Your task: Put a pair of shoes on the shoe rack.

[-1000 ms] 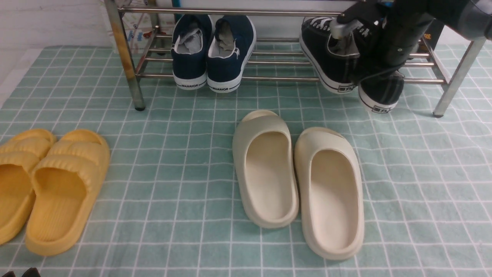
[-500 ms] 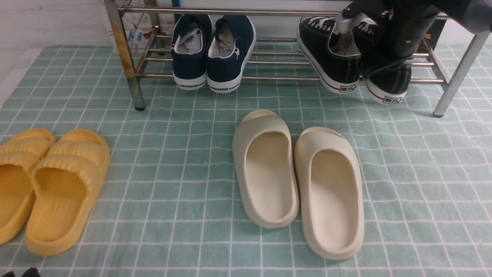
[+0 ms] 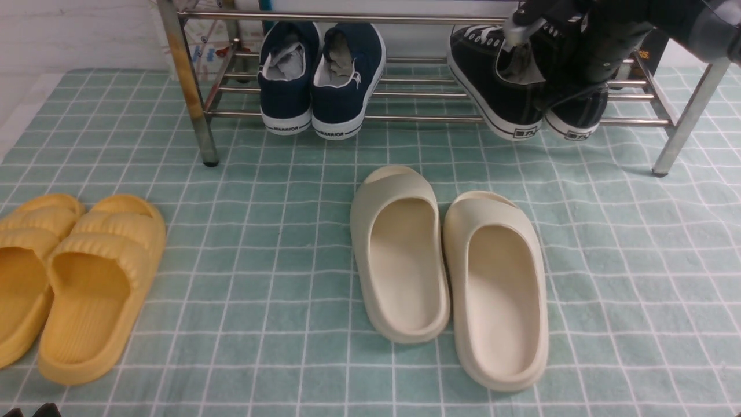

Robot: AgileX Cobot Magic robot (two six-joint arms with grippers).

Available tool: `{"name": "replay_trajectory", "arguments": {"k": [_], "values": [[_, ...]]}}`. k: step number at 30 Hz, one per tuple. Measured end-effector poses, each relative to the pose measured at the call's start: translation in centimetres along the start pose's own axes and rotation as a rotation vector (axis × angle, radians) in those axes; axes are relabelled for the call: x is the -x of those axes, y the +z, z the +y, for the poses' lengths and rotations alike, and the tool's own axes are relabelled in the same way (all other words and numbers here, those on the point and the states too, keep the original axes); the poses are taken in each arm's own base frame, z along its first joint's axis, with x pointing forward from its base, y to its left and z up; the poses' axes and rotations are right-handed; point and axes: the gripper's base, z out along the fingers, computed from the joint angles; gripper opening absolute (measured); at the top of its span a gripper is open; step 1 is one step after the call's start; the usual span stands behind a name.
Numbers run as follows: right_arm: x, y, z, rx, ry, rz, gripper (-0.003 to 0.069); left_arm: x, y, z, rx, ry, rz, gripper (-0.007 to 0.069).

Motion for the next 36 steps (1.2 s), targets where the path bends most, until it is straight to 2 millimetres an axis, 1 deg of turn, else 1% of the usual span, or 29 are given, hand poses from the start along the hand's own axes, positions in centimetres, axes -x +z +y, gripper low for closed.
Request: {"name": "replay_trajectory", "arguments": {"k": [4,6,8,11,13,14,15,16,17,20,21,22,23,24,25,26,27,28,29,31,33,34,36], "values": [[0.0,0.3,0.0,-0.001,0.023,-0.001,0.0034,0.0,0.0,0.0,0.0,0.0,0.0,0.0238],[-0.1,0.3,-0.1,-0.004,0.057,-0.004,0.0073,0.0,0.0,0.0,0.0,0.0,0.0,0.0238],[0.1,0.3,-0.3,-0.019,0.082,-0.022,0.0138,0.0,0.0,0.0,0.0,0.0,0.0,0.0238],[0.3,-0.2,-0.6,-0.033,0.107,-0.043,0.0265,0.0,0.0,0.0,0.0,0.0,0.0,0.0238],[0.4,-1.0,-0.7,-0.035,0.133,-0.038,0.0365,0.0,0.0,0.0,0.0,0.0,0.0,0.0238],[0.4,-1.2,-0.8,-0.037,0.135,-0.04,0.0373,0.0,0.0,0.0,0.0,0.0,0.0,0.0238],[0.4,-2.0,-0.8,-0.034,0.153,-0.029,0.0425,0.0,0.0,0.0,0.0,0.0,0.0,0.0238],[0.3,-2.3,-0.9,-0.032,0.155,-0.021,0.0437,0.0,0.0,0.0,0.0,0.0,0.0,0.0238],[0.2,-3.7,-1.0,-0.026,0.166,0.0,0.0484,0.0,0.0,0.0,0.0,0.0,0.0,0.0238],[0.0,-6.3,-1.2,-0.016,0.179,0.039,0.0498,0.0,0.0,0.0,0.0,0.0,0.0,0.0238],[-0.2,-7.2,-1.2,-0.012,0.182,0.056,0.0494,0.0,0.0,0.0,0.0,0.0,0.0,0.0238],[-0.2,-7.2,-1.2,-0.012,0.182,0.056,0.0491,0.0,0.0,0.0,0.0,0.0,0.0,0.0238],[-0.5,-8.7,-1.2,-0.003,0.186,0.084,0.0463,0.0,0.0,0.0,0.0,0.0,0.0,0.0238],[-0.5,-8.9,-1.2,-0.003,0.187,0.086,0.0452,0.0,0.0,0.0,0.0,0.0,0.0,0.0238],[-0.6,-9.6,-1.3,-0.003,0.188,0.089,0.0428,0.0,0.0,0.0,0.0,0.0,0.0,0.0238],[-0.6,-10.7,-1.4,-0.007,0.201,0.081,0.0359,0.0,0.0,0.0,0.0,0.0,0.0,0.0238],[-0.6,-11.0,-1.4,-0.009,0.206,0.077,0.035,0.0,0.0,0.0,0.0,0.0,0.0,0.0238],[-0.8,-11.9,-1.4,-0.01,0.224,0.071,0.0281,0.0,0.0,0.0,0.0,0.0,0.001,0.0238],[-1.0,-12.6,-1.3,-0.009,0.24,0.066,0.0227,0.0,0.0,0.0,0.0,0.0,0.001,0.0238],[-1.6,-15.1,-0.9,0.014,0.276,0.043,0.0107,0.0,0.0,0.0,0.0,0.0,0.001,0.0238],[-2.5,-17.1,-0.2,0.046,0.297,0.031,0.0024,0.0,0.0,0.0,0.0,0.0,0.001,0.0238],[-3.2,-17.8,0.2,0.063,0.302,0.035,0.0003,0.0,0.0,0.0,0.0,0.0,0.001,0.0238],[-4.5,-20.0,1.0,0.09,0.312,0.02,-0.0003,0.0,0.0,0.0,0.0,0.0,0.001,0.0238]]}}
